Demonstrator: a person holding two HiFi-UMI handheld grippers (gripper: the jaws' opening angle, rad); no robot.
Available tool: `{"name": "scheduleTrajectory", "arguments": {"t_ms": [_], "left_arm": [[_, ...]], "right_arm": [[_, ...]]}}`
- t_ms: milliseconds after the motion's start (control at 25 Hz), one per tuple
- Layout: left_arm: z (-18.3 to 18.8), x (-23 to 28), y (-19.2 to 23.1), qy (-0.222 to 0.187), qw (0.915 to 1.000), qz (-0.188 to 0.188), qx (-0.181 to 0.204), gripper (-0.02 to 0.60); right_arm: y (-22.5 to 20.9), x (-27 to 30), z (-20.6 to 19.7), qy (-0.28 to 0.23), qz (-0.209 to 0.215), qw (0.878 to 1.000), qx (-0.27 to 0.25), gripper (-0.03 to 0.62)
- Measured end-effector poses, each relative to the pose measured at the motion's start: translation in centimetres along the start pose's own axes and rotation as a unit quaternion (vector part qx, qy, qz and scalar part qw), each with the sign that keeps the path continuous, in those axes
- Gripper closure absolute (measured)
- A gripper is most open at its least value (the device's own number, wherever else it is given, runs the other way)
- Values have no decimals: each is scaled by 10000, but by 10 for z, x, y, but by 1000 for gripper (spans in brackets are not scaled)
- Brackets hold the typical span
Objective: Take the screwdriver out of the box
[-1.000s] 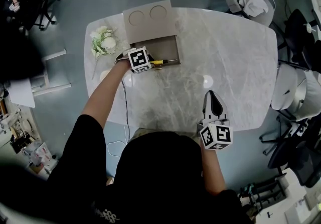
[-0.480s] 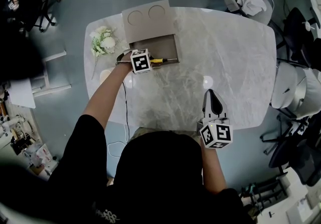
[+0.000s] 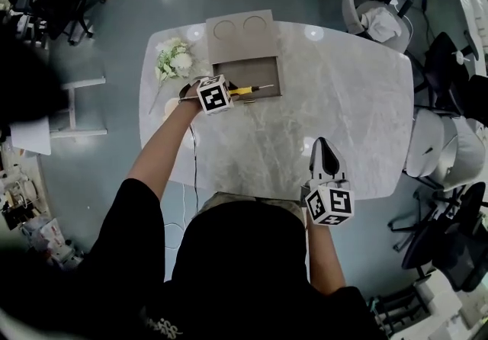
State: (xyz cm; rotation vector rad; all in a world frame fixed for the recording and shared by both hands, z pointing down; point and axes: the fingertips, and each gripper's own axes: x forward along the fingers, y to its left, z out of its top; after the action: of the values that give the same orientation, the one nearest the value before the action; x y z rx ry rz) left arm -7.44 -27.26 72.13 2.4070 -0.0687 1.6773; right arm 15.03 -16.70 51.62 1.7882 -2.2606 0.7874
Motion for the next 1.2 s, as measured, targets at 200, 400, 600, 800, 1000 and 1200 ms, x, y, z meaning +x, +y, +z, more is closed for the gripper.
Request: {"name": "scheduleTrajectory", "arguments": {"t_ms": [200,400,600,800,1000,1200], "left_arm": [[-3,-46,-33,-647,9968,376,-279,500],[-10,-88,-95,-1237,9890,617,-522,500],[-9,-136,-176,-2268,9683,576,-876,500],[-13,-170,-253,-3185,9366,393,-1406,500],[5,-211,-311,-4272,8840,368,-1861,500],[23,-261,-334,-5060,8204,1458,-2231,500]], "right_arm": [[46,-33,-1,-180,173,9993,-266,582],[86,-75,-14,-278,310,9979,-506,582],[120,-118,-24,-382,306,9957,-790,582],[147,-159,-29,-409,297,9933,-1042,582],[153,-188,-23,-525,231,9909,-1214,582],[148,-211,-7,-746,296,9883,-1295,582]]}}
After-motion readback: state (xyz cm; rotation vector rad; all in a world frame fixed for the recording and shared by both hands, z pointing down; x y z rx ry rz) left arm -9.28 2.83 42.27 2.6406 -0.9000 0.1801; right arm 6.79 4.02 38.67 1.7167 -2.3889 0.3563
